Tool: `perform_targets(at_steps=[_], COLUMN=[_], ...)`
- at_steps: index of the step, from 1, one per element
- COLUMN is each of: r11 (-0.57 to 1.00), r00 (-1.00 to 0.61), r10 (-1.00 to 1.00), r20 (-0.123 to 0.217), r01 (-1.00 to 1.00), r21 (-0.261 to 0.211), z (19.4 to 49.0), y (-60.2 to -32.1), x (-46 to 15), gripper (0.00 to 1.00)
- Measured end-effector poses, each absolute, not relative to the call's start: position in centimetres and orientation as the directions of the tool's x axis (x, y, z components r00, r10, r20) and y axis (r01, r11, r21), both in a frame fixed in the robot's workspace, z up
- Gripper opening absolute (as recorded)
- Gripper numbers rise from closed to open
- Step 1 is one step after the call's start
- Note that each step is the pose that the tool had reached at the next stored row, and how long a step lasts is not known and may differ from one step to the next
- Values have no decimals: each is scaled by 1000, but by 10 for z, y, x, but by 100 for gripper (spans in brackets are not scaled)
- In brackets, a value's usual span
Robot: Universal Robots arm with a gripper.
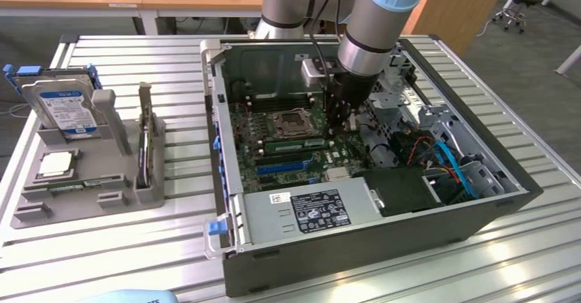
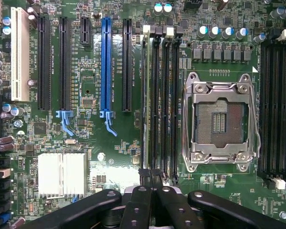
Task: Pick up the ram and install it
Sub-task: 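Press down the ram until it locks into place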
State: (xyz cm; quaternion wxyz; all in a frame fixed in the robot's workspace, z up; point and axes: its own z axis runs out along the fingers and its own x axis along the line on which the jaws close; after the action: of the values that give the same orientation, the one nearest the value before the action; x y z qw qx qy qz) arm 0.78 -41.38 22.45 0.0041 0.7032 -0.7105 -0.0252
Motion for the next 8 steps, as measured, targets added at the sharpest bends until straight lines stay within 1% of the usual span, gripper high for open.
perform_targets(at_steps=[8], r11=[10], r00=[-11], r10=[-999], r20=[-30], r01=[-999], r21=[42], z=[224], y=[-414], x=[8], gripper=[10])
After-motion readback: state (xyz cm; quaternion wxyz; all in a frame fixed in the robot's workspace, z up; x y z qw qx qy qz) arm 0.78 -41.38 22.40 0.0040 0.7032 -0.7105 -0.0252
